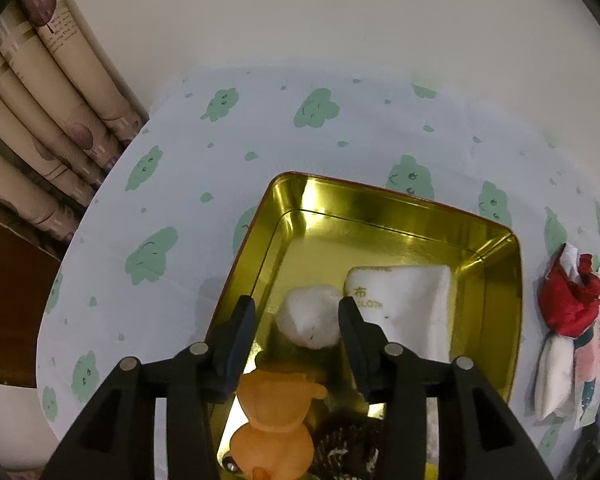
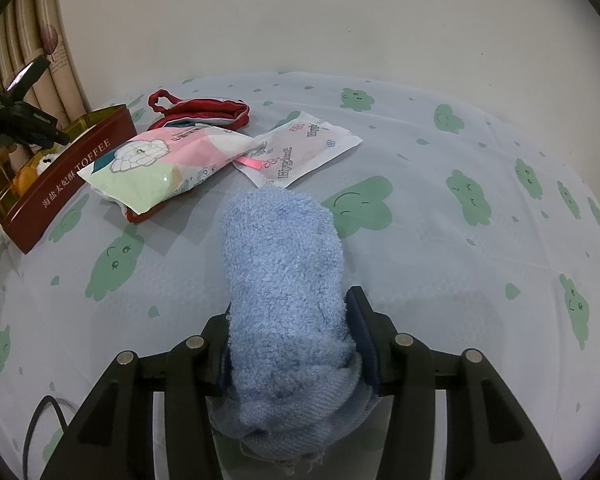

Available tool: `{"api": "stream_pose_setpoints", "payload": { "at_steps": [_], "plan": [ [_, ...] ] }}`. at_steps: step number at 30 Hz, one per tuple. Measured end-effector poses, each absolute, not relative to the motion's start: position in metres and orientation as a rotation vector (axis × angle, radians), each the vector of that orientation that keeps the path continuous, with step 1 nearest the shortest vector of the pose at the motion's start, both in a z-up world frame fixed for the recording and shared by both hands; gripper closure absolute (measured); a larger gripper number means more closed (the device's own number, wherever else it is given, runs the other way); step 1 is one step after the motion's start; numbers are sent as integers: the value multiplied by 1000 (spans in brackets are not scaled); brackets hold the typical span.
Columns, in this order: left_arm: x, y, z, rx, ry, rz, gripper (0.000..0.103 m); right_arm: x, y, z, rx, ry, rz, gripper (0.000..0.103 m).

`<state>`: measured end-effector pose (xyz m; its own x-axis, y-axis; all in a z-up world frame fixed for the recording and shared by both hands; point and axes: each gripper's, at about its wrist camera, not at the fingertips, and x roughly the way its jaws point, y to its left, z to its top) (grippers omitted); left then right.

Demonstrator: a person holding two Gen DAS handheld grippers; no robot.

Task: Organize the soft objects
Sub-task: 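Carry the white pompom into the tin and open left gripper while right holds blue sock, then withdraw left gripper up and away from the tin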

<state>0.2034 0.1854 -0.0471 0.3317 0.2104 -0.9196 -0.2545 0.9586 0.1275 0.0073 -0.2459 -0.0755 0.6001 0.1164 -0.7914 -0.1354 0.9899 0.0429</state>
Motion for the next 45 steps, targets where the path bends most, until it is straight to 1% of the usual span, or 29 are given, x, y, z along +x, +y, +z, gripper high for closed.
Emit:
{"api": "stream_pose_setpoints", "payload": {
  "at_steps": [8,17,19,22,23,27,31,32,34,36,37,38,45],
  "plan": [
    [167,171,-21,-31,1119,268,59,7,-246,-75,-18,916,148,56],
    [100,170,6,-73,1012,219,59,7,-245,-74,-29,916,144,55],
    [89,173,7,-84,1005,208,58,7,-246,-74,-21,916,151,54],
    [74,183,2,-139,1007,185,56,7,-247,-73,-17,915,162,50],
    [70,187,0,-154,1012,182,56,7,-246,-73,-22,915,165,46],
    [54,196,-6,-143,999,206,56,7,-240,-73,-50,918,142,44],
    [42,209,-10,-146,979,245,56,7,-242,-71,-33,921,112,44],
    [40,213,-10,-149,978,250,56,7,-244,-71,-24,921,88,45],
    [35,222,-13,-162,976,272,56,7,-246,-71,-9,919,53,54],
    [30,230,-16,-166,985,297,56,8,-247,-70,-8,923,27,67],
    [28,235,-18,-174,984,308,56,8,-246,-69,-3,922,26,70],
    [25,239,-19,-179,977,317,56,7,-244,-68,-5,926,27,73],
    [10,256,-22,-191,941,368,56,9,-231,-66,-31,938,-22,77]
  ]
}}
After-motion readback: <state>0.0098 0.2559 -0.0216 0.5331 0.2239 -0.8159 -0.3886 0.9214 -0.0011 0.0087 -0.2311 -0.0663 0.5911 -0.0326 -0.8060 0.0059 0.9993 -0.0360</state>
